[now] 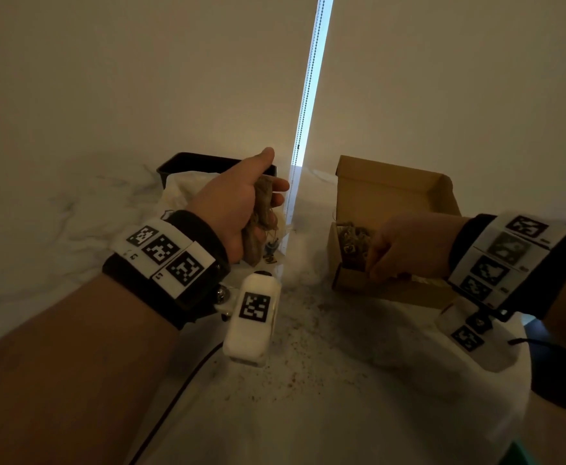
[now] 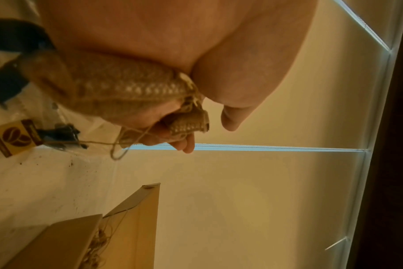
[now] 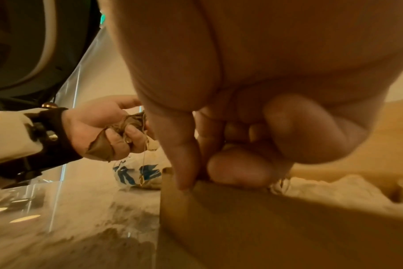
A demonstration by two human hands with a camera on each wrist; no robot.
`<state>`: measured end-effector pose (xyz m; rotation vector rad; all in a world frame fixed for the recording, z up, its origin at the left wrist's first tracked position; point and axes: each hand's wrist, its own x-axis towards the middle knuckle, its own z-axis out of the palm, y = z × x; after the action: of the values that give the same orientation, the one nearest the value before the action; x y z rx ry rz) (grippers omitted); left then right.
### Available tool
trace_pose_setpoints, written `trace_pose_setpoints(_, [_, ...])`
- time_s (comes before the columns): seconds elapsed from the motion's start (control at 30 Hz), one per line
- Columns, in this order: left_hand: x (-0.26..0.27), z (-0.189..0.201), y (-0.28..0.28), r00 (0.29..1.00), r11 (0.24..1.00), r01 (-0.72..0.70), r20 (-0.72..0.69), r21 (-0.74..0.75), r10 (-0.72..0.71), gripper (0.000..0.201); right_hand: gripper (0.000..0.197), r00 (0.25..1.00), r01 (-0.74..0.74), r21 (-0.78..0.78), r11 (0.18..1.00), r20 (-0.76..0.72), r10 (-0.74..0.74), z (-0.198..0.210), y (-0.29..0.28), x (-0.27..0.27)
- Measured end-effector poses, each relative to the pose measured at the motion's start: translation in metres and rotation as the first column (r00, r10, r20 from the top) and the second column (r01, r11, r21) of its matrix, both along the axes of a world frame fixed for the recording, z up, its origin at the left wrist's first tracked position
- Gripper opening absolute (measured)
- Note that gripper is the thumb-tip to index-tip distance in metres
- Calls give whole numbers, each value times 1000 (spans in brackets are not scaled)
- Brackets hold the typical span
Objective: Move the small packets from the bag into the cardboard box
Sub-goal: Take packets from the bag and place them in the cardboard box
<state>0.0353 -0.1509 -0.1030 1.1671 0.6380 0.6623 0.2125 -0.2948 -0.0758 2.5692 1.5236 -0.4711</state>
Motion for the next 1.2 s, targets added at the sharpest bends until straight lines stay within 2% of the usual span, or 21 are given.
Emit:
trace_pose_setpoints(0.1, [-2,2,-1,999,998,20,47,-63,-17,61,7,999,-2,-57,998,-35,0,7,-1,-1])
trace_pose_setpoints(0.17, [-4,4,-2,995,992,50,87,-115,-40,66,4,998,6,-7,1000,-68,-7,14,-1,-2])
trace_pose_setpoints(0.27, [-7,5,-2,985,979,107,154,-173,-81,70,9,991,8,271,963,-131,28,24,8,-7])
trace_pose_setpoints(0.33, [-7,6,-3,978,973,127,186,-195,-91,73,15,956,74,481,873,-283,75,27,18,-14])
trace_pose_setpoints(0.4, [-7,7,-4,978,975,117,190,-191,-80,77,19,887,178,600,780,-442,138,25,33,-26])
trace_pose_setpoints(0.47, [-7,7,-4,983,982,100,169,-160,-73,82,27,805,274,631,726,-564,186,18,49,-39])
trace_pose_setpoints(0.53, [-7,5,-3,980,983,120,174,-141,-95,87,37,742,311,613,726,-634,217,9,63,-49])
trace_pose_setpoints(0.6, [-5,2,-1,971,977,156,203,-147,-125,92,44,746,268,609,747,-622,239,-2,73,-55])
trace_pose_setpoints(0.7, [-2,0,-1,973,977,148,198,-156,-116,73,30,727,291,661,691,-623,290,-16,79,-55])
trace_pose_setpoints(0.8, [1,1,-3,991,991,80,117,-106,-67,66,15,588,445,643,624,-735,338,-27,80,-47])
trace_pose_setpoints(0.93, [6,-2,2,999,997,0,32,-80,3,64,7,386,608,561,562,-827,408,-37,79,-37])
trace_pose_setpoints(1.2, [2,-3,8,994,993,-111,-9,-43,111,52,15,133,742,423,519,-853,505,-33,70,-35])
